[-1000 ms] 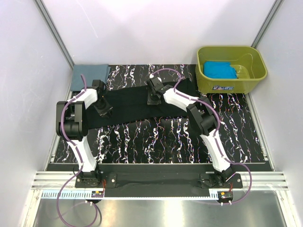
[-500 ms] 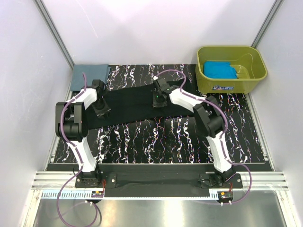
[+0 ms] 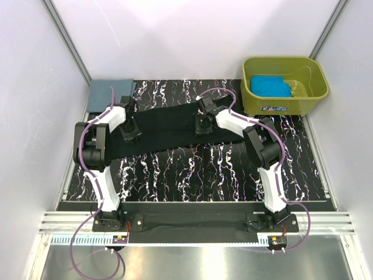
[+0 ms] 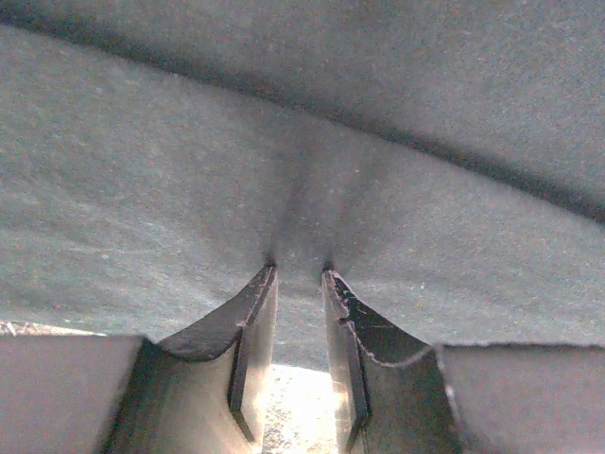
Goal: Fold and stack the t-shirts
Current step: Fold the tshirt
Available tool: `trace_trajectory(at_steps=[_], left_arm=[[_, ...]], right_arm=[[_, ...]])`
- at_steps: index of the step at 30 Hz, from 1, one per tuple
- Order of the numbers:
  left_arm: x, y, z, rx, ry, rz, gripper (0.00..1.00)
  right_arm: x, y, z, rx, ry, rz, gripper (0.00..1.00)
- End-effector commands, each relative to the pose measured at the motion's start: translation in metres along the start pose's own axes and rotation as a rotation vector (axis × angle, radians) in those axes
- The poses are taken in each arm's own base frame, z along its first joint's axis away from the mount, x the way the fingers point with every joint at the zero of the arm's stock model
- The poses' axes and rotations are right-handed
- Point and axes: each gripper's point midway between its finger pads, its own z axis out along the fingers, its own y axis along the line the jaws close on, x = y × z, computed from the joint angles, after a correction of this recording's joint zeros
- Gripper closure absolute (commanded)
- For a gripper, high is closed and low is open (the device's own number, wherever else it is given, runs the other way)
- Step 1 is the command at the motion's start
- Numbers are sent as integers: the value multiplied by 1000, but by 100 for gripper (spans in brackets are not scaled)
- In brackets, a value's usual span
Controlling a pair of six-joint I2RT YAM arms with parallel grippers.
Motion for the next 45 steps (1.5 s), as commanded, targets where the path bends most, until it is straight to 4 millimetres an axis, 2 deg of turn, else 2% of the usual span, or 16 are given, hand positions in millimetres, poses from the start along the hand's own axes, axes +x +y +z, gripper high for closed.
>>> trace_trajectory(at_steps=[1, 6, 7, 9, 12, 15, 20, 24, 30, 33, 37, 45], left_arm=[[-7, -16, -19, 56, -57, 56, 69], [-2, -72, -32, 246, -21, 48, 69], [-6, -82, -36, 268, -30, 52, 69], [0, -98, -31, 282, -8, 72, 69], [9, -121, -24, 325, 44, 58, 69], [19, -133, -14, 337, 82, 49, 69], [32, -137, 2, 309, 121, 38, 70], [41, -136, 7, 295, 140, 36, 69], [45, -132, 5, 291, 142, 43, 70], [43, -129, 3, 283, 126, 56, 70], [45, -125, 3, 275, 129, 70, 69], [61, -114, 7, 254, 164, 69, 70]], right_arm=[[-16, -1, -10, -4, -54, -45, 83], [-31, 29, -27, -121, -78, 23, 82], [-33, 33, -29, -137, -84, 32, 82], [-38, 37, -33, -142, -108, 48, 82], [-43, 36, -26, -133, -126, 54, 82], [-45, 35, -16, -127, -125, 55, 82], [-53, 37, -7, -124, -147, 58, 86], [-58, 41, -2, -119, -166, 54, 88], [-58, 40, 9, -105, -163, 66, 92], [-54, 44, 6, -121, -152, 64, 93], [-50, 38, 7, -87, -158, 64, 94], [-71, 28, 24, -26, -225, 39, 96]])
